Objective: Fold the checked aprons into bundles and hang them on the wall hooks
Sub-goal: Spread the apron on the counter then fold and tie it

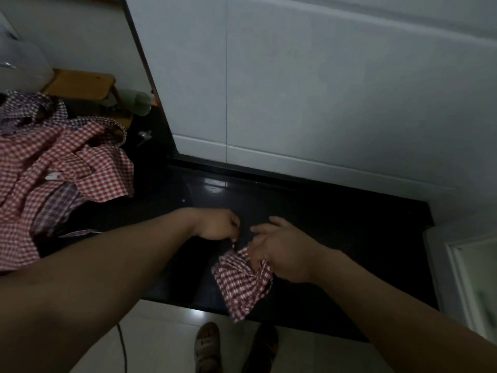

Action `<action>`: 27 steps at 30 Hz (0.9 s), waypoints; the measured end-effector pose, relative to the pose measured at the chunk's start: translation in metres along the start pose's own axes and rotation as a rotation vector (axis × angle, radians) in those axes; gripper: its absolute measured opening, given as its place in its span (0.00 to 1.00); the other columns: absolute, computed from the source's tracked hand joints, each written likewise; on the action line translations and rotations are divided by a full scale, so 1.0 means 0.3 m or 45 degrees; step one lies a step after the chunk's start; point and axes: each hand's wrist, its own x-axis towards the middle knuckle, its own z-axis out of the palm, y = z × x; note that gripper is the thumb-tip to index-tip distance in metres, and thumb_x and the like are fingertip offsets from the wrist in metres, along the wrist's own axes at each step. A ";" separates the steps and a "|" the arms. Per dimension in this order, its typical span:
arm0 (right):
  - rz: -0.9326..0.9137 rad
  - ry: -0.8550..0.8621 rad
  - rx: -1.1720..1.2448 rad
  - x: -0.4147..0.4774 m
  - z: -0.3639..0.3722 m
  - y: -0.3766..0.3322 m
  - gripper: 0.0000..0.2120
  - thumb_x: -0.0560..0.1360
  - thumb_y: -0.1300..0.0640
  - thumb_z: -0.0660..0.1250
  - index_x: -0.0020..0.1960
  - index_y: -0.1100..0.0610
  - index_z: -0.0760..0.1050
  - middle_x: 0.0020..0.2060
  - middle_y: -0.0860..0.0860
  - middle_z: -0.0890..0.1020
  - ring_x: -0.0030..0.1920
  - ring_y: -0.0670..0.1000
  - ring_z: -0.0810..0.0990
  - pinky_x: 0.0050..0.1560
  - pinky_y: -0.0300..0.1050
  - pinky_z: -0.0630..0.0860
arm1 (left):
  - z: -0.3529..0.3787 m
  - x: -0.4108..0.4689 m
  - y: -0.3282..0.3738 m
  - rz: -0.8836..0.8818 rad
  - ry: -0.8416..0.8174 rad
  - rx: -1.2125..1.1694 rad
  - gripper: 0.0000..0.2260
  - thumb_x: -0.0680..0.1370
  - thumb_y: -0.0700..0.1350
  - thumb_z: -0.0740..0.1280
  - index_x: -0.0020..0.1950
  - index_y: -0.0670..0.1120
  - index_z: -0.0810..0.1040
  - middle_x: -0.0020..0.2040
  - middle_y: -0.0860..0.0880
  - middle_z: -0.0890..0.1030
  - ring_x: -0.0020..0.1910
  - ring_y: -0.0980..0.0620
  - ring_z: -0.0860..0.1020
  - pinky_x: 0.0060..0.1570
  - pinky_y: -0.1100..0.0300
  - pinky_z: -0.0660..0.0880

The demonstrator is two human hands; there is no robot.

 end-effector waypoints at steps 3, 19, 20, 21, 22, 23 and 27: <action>0.018 0.021 -0.172 0.003 0.054 0.020 0.15 0.80 0.51 0.66 0.66 0.42 0.78 0.76 0.48 0.70 0.81 0.57 0.56 0.79 0.65 0.39 | 0.003 -0.001 0.001 -0.043 0.070 -0.132 0.04 0.76 0.48 0.71 0.44 0.48 0.81 0.44 0.50 0.83 0.44 0.52 0.79 0.48 0.56 0.74; 0.338 0.219 0.060 -0.107 0.166 0.065 0.25 0.78 0.42 0.56 0.74 0.42 0.69 0.74 0.44 0.69 0.72 0.49 0.66 0.66 0.55 0.66 | 0.262 -0.006 0.036 0.121 0.317 0.313 0.20 0.77 0.57 0.72 0.61 0.48 0.70 0.58 0.47 0.81 0.54 0.46 0.80 0.46 0.57 0.72; 0.339 0.232 0.035 -0.095 0.156 0.071 0.21 0.80 0.42 0.57 0.71 0.42 0.72 0.70 0.44 0.71 0.67 0.48 0.68 0.63 0.53 0.67 | 0.267 -0.006 0.039 0.136 0.322 0.343 0.20 0.78 0.56 0.72 0.62 0.48 0.70 0.58 0.47 0.81 0.54 0.46 0.80 0.46 0.57 0.70; 0.351 0.233 0.034 -0.081 0.148 0.080 0.17 0.81 0.42 0.57 0.67 0.43 0.75 0.66 0.44 0.73 0.63 0.47 0.69 0.61 0.51 0.68 | 0.271 -0.006 0.044 0.154 0.338 0.375 0.19 0.78 0.56 0.71 0.63 0.49 0.70 0.59 0.47 0.81 0.55 0.46 0.80 0.46 0.57 0.70; 0.370 0.232 0.065 -0.064 0.140 0.086 0.14 0.82 0.43 0.58 0.63 0.44 0.77 0.61 0.44 0.75 0.59 0.46 0.70 0.59 0.50 0.69 | 0.277 -0.006 0.050 0.173 0.355 0.408 0.18 0.79 0.54 0.69 0.65 0.49 0.71 0.59 0.46 0.81 0.56 0.45 0.80 0.47 0.56 0.72; 0.399 0.239 0.156 -0.046 0.132 0.092 0.13 0.83 0.43 0.58 0.59 0.45 0.79 0.56 0.44 0.76 0.55 0.45 0.71 0.57 0.48 0.69 | 0.283 -0.008 0.057 0.196 0.379 0.438 0.18 0.80 0.53 0.67 0.67 0.49 0.71 0.60 0.46 0.81 0.56 0.44 0.80 0.48 0.55 0.74; 0.655 0.380 0.873 0.002 0.096 0.150 0.12 0.84 0.50 0.62 0.49 0.53 0.82 0.44 0.49 0.81 0.46 0.46 0.78 0.50 0.45 0.72 | 0.303 -0.008 0.069 0.238 0.391 0.479 0.13 0.82 0.50 0.62 0.65 0.49 0.72 0.59 0.46 0.82 0.54 0.44 0.81 0.50 0.54 0.76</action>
